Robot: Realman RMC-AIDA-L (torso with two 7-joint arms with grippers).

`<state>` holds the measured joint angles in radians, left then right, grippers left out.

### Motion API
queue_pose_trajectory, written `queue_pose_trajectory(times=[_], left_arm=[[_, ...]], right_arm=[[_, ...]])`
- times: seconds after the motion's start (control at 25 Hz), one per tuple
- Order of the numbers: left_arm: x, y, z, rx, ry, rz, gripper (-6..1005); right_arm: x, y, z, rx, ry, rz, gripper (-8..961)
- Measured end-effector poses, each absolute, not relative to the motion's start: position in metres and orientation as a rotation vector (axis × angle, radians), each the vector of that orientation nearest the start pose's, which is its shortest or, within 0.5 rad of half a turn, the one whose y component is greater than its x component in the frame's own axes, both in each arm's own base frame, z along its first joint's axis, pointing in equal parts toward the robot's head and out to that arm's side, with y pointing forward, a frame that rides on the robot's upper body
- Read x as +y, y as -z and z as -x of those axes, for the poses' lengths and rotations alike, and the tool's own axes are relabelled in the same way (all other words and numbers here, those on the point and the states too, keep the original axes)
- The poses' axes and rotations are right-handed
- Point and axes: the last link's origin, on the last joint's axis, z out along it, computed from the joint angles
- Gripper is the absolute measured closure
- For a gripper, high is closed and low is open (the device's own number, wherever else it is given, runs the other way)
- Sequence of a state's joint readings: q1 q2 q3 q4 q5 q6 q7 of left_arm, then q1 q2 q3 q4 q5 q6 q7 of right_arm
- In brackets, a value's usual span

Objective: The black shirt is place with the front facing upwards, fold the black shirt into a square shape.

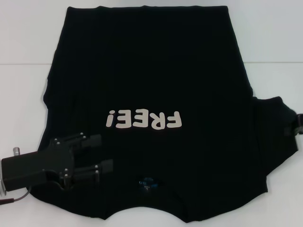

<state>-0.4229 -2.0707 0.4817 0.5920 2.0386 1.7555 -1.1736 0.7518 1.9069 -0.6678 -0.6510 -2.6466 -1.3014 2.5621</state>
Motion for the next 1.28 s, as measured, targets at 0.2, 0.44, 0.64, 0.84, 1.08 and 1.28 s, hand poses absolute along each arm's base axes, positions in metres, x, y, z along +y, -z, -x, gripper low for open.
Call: queue_pose_trajectory(times=[0.2, 0.44, 0.64, 0.84, 1.08, 1.28], left_arm=[[0.279, -0.015, 0.294, -0.557, 0.891, 2.649, 221], [0.279, -0.015, 0.295, -0.571, 0.889, 2.648, 222], [0.279, -0.015, 0.296, -0.577, 0.886, 2.649, 221], [0.279, -0.015, 0.296, -0.580, 0.881, 2.650, 221], [0.278, -0.015, 0.298, -0.586, 0.875, 2.647, 222], [0.277, -0.015, 0.299, -0.590, 0.873, 2.645, 222]], right_arm=[[0.401, -0.090, -0.308, 1.711, -0.051, 2.005, 931], [0.407, -0.094, -0.297, 1.646, -0.100, 2.064, 932], [0.417, -0.088, -0.275, 1.557, -0.121, 2.163, 920], [0.423, -0.075, -0.256, 1.474, -0.057, 2.260, 905], [0.430, -0.056, -0.232, 1.371, 0.023, 2.354, 886], [0.435, -0.047, -0.219, 1.317, 0.048, 2.392, 870]])
